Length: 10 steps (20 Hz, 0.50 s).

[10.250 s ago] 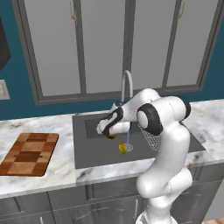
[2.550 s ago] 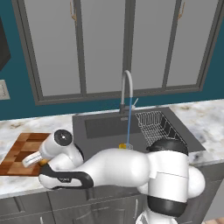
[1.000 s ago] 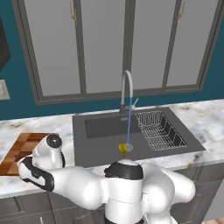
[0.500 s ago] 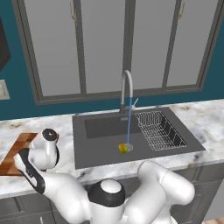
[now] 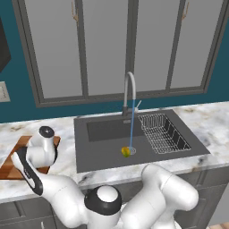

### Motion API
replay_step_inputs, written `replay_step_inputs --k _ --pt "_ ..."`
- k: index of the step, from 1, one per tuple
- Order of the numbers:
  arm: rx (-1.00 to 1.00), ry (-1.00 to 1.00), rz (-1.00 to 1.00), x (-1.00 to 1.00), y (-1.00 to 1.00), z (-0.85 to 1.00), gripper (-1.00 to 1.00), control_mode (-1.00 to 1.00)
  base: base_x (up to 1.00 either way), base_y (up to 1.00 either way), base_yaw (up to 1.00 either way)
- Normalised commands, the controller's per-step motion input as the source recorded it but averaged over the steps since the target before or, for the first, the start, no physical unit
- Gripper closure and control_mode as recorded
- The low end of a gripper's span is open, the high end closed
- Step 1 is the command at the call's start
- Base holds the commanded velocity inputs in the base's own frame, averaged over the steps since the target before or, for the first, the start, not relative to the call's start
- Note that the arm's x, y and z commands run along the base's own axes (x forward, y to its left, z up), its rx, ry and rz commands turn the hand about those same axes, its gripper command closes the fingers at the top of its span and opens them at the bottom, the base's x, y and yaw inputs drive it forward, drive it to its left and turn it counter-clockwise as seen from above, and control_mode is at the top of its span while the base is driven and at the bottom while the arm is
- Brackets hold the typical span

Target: Pick the mango, mango from the sink and place them on the cutting board to airdry. Then turn off the sink faucet.

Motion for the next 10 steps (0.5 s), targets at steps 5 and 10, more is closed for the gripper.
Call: replay_step_inputs --k 5,10 --pt "0.00 0.00 0.00 -0.06 -0.08 0.16 -1.00 -1.00 0.00 0.00 0.00" --pt "0.00 -0.04 0.00 -0.33 -0.34 0.43 -1.00 -1.00 0.00 0.00 0.00"
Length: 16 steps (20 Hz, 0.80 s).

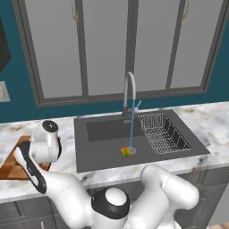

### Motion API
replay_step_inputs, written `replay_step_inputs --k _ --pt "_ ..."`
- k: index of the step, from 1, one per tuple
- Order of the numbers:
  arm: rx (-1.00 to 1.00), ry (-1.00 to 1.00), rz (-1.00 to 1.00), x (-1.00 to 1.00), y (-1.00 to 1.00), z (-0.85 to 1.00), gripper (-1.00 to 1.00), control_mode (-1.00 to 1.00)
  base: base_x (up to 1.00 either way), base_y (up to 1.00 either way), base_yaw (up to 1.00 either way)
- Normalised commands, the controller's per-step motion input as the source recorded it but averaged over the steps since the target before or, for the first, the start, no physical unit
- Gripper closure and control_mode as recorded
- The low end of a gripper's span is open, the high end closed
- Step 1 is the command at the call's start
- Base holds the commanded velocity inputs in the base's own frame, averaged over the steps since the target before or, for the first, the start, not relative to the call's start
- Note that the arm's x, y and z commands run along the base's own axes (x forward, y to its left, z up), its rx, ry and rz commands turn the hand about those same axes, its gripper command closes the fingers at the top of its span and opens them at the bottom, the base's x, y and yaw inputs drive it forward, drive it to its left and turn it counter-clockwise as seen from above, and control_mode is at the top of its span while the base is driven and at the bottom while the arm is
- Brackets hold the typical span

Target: Pick the mango, mango from the sink and place them on the cutting board to airdry. Then turn off the sink faucet.

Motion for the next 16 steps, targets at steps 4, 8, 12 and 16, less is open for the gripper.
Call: replay_step_inputs --k 4,8,12,16 --pt "0.00 -0.09 0.00 -0.55 -0.48 0.46 -1.00 -1.00 0.00 0.00 0.00" --pt "-0.03 -0.15 0.00 -0.72 -0.75 0.48 -1.00 -1.00 0.00 0.00 0.00" --pt "-0.04 -0.16 0.00 -0.83 -0.92 0.55 -1.00 -1.00 0.00 0.00 0.00" --pt "-0.06 -0.13 0.00 -0.70 -0.97 0.63 -1.00 -1.00 0.00 0.00 0.00"
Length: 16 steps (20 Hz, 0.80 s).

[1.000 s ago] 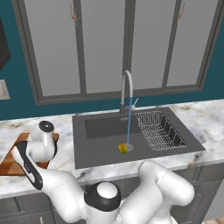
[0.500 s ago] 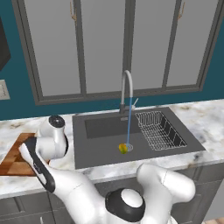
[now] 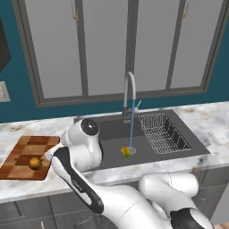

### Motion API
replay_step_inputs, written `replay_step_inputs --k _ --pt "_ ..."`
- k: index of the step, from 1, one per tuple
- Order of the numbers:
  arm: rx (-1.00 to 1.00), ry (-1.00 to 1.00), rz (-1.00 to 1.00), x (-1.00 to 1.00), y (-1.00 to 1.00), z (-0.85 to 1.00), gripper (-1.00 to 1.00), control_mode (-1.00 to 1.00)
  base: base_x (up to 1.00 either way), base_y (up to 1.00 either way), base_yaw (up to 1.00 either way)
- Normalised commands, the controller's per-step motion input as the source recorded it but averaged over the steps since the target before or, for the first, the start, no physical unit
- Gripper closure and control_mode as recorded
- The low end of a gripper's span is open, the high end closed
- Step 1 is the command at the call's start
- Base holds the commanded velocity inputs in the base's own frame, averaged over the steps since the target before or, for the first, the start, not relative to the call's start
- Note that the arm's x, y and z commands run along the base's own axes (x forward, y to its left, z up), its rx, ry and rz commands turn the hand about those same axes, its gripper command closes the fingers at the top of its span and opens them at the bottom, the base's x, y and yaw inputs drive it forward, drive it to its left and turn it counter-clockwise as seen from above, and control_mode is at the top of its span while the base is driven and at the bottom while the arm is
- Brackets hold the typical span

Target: Pick the mango, mango from the sink and place them on the cutting board to airdry. Then turn off the sink faucet.

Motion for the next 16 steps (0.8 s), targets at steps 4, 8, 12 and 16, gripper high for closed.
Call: replay_step_inputs --k 4,8,12,16 --pt "-0.02 -0.05 0.00 -0.58 -0.87 0.48 -1.00 -1.00 0.00 0.00 0.00" --pt "0.02 0.08 -0.10 -0.32 -0.75 0.36 -1.00 -1.00 0.00 0.00 0.00" --pt "0.12 0.27 -0.22 0.00 -0.62 0.15 -1.00 -1.00 0.00 0.00 0.00" --pt "0.07 0.20 -0.26 0.00 -0.76 0.13 -1.00 -1.00 0.00 0.00 0.00"
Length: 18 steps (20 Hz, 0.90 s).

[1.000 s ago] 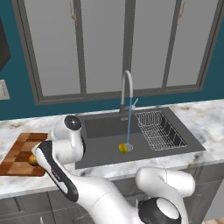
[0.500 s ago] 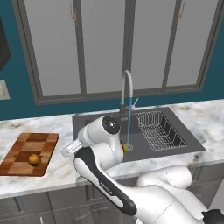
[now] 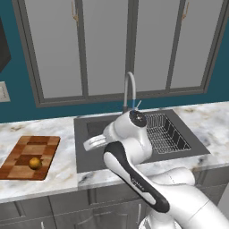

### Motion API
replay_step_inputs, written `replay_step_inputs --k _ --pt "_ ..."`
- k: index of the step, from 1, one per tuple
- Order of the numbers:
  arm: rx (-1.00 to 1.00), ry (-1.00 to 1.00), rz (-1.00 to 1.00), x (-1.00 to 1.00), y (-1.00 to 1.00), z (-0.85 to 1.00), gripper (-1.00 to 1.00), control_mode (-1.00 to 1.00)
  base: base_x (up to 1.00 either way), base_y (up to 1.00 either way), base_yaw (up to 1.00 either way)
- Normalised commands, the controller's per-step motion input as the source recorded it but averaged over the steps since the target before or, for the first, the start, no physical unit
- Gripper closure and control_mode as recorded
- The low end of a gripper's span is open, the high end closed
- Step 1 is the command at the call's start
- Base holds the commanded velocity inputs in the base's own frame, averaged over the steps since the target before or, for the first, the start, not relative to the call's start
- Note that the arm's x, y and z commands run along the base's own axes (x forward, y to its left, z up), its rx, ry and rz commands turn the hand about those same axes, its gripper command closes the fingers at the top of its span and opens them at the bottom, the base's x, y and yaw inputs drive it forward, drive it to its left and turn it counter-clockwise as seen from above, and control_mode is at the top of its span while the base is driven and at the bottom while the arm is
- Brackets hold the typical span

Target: Pick the mango, mango from the sink and place them on the cutting board to airdry. Then turn off the sink faucet.

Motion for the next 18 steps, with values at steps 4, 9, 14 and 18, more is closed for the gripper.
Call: replay_step_inputs --k 4,9,14,18 --pt "0.00 0.20 -0.28 0.00 -0.67 0.03 -1.00 -1.00 0.00 0.00 0.00" --pt "0.02 0.08 -0.04 0.20 -0.36 0.00 -1.00 -1.00 0.00 0.00 0.00" --pt "-0.01 0.01 0.00 0.26 -0.42 0.00 -1.00 -1.00 0.00 0.00 0.00" --pt "-0.12 0.00 0.00 0.10 -0.70 -0.01 -1.00 -1.00 0.00 0.00 0.00"
